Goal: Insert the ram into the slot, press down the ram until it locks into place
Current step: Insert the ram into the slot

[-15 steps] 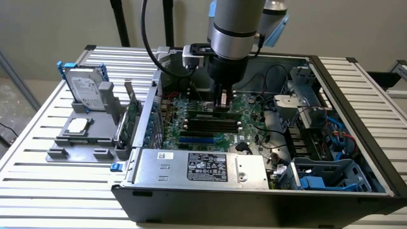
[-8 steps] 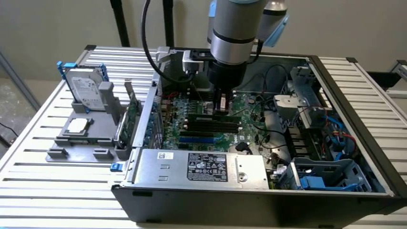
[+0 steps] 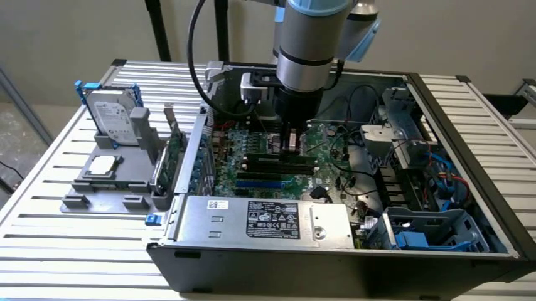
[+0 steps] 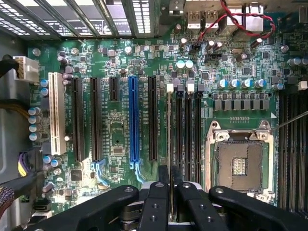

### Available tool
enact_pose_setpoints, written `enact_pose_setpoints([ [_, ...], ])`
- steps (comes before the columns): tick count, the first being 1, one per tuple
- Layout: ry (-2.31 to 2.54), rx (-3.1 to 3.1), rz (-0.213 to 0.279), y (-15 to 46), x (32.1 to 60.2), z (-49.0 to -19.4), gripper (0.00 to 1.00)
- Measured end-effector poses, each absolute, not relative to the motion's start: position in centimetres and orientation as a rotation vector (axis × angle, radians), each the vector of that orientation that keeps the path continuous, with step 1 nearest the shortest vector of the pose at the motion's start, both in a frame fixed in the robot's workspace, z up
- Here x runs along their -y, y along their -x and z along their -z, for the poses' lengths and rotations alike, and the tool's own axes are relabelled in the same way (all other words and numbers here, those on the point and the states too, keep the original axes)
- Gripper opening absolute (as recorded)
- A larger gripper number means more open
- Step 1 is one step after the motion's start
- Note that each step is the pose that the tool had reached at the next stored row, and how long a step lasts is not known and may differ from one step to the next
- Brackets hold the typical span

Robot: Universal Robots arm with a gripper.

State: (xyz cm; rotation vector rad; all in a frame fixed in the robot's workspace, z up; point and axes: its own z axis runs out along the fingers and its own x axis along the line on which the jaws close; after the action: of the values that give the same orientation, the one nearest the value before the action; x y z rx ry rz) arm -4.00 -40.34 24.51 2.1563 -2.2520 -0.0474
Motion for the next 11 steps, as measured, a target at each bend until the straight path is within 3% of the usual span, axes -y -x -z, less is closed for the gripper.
enact_pose_setpoints([
  [11, -2.154, 2.250, 0.043, 3.98, 40.15, -23.77, 0.13],
])
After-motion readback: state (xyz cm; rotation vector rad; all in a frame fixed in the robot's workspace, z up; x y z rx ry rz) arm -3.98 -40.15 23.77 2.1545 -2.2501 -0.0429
